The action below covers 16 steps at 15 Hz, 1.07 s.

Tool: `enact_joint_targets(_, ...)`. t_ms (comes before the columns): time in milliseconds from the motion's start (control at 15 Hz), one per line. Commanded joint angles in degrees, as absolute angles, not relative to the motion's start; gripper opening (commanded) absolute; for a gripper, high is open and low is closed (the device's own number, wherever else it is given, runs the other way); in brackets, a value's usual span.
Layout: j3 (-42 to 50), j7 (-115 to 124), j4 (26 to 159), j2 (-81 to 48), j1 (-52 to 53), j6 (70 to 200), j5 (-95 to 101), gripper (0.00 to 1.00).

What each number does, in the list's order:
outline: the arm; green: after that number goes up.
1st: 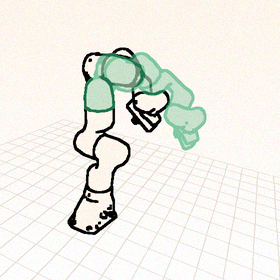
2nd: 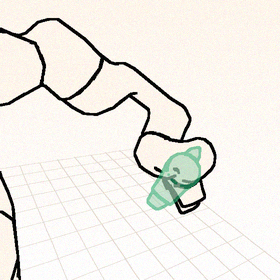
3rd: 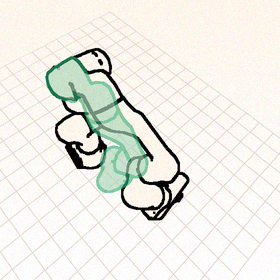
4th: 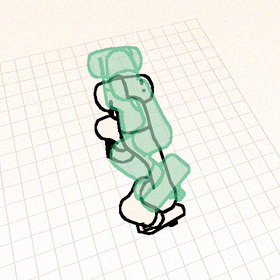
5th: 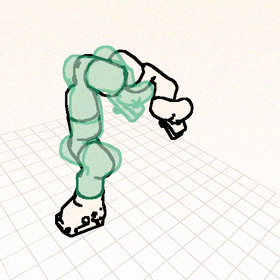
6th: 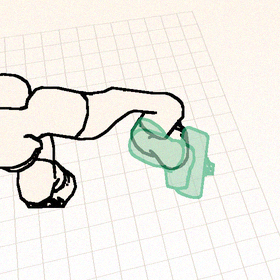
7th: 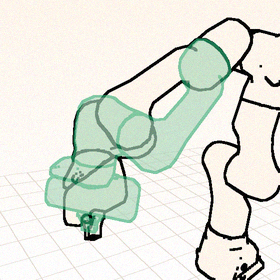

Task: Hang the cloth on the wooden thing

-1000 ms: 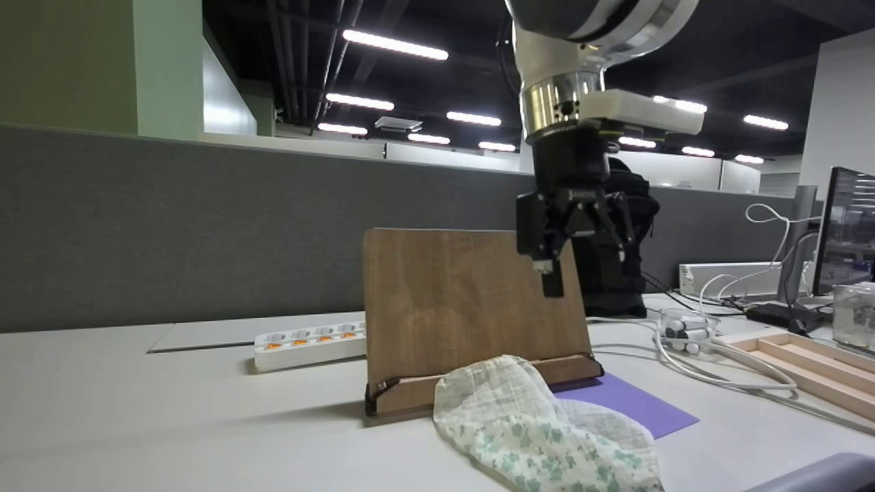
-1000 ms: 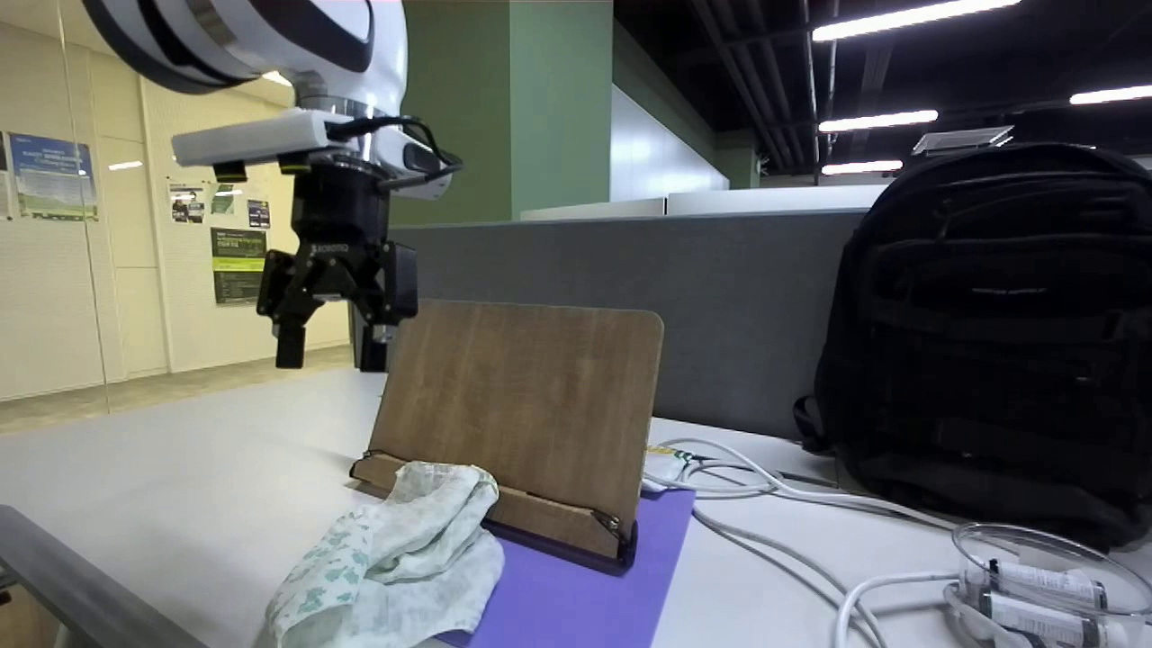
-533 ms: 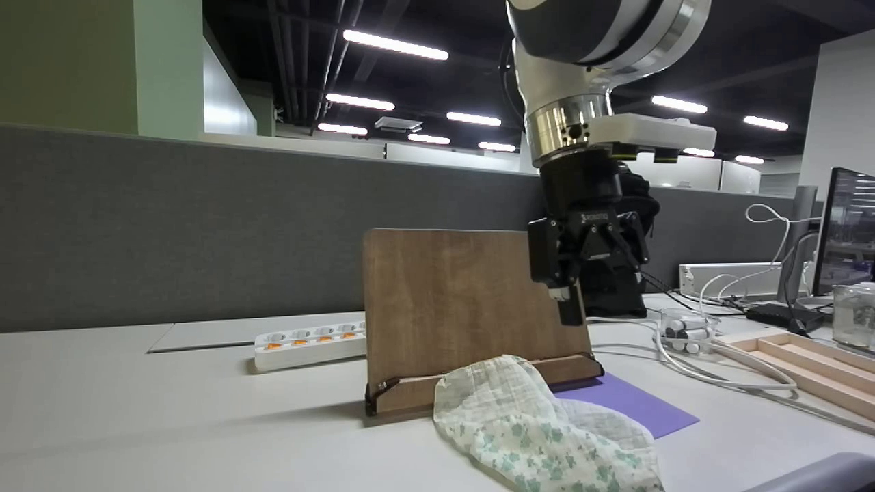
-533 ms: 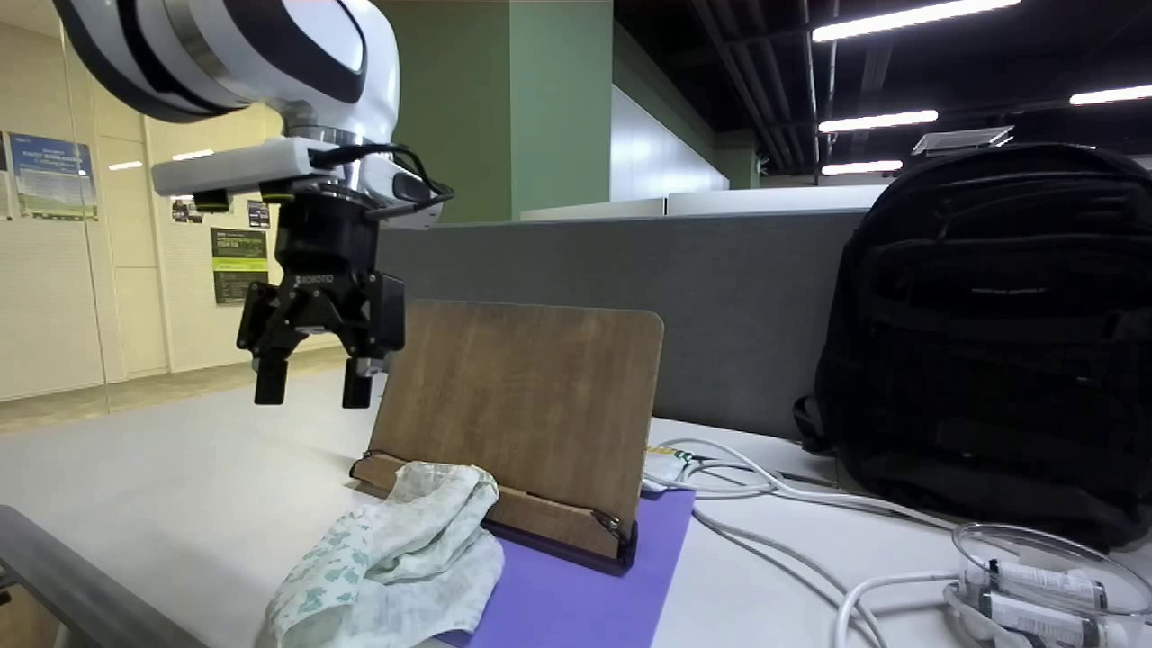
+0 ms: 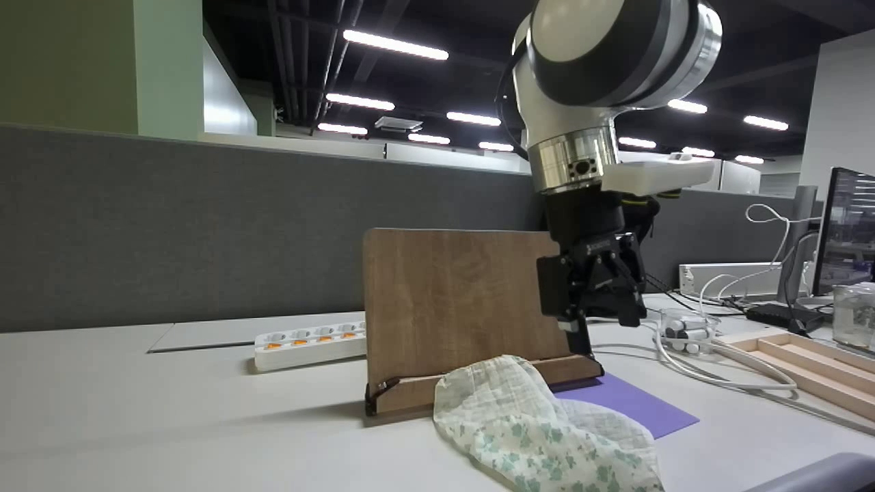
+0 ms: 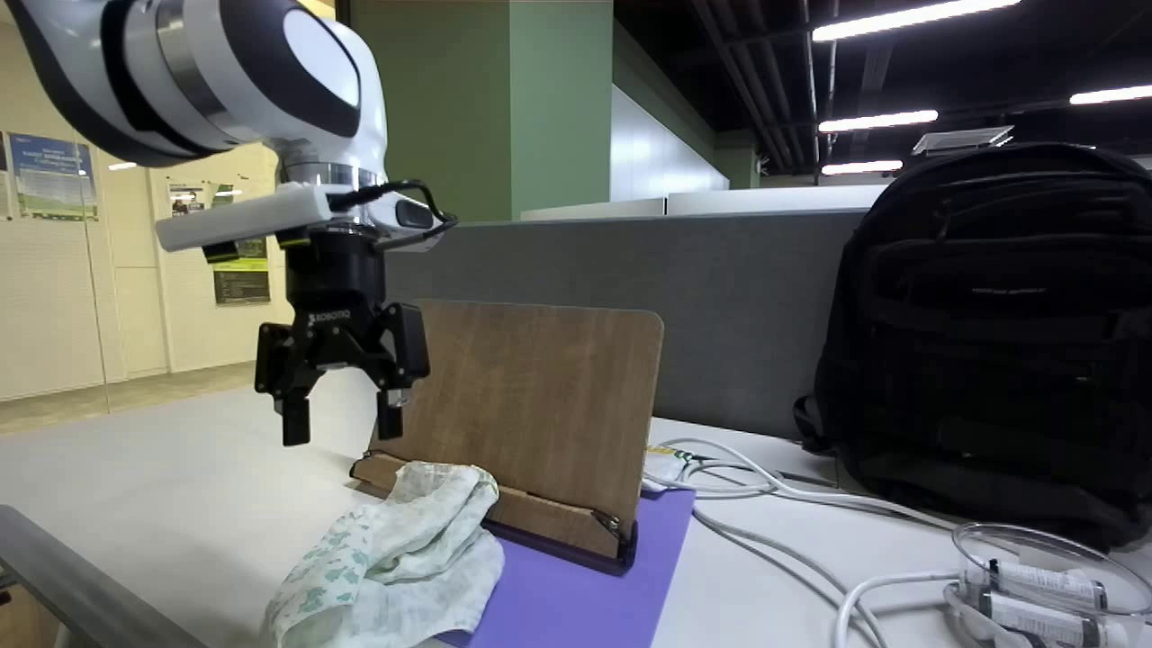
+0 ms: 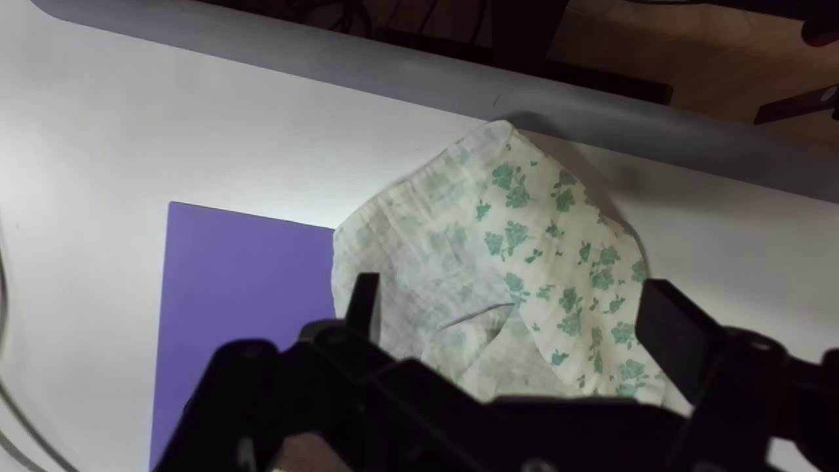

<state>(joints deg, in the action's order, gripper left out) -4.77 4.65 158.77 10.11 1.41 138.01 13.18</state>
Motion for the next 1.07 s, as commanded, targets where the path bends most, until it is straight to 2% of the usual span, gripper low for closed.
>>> enact_joint_targets(0,-4.3,5.0,159.0,4.5,1.4,143.1,12.5,1.0)
enact_joint_targets(933,-2.6,1.9,154.6,-12.3,2.9,150.9,10.5,1.0)
enact_joint_targets(1000,-2.3,2.1,154.3,-12.7,3.0,151.4,10.6,0.75)
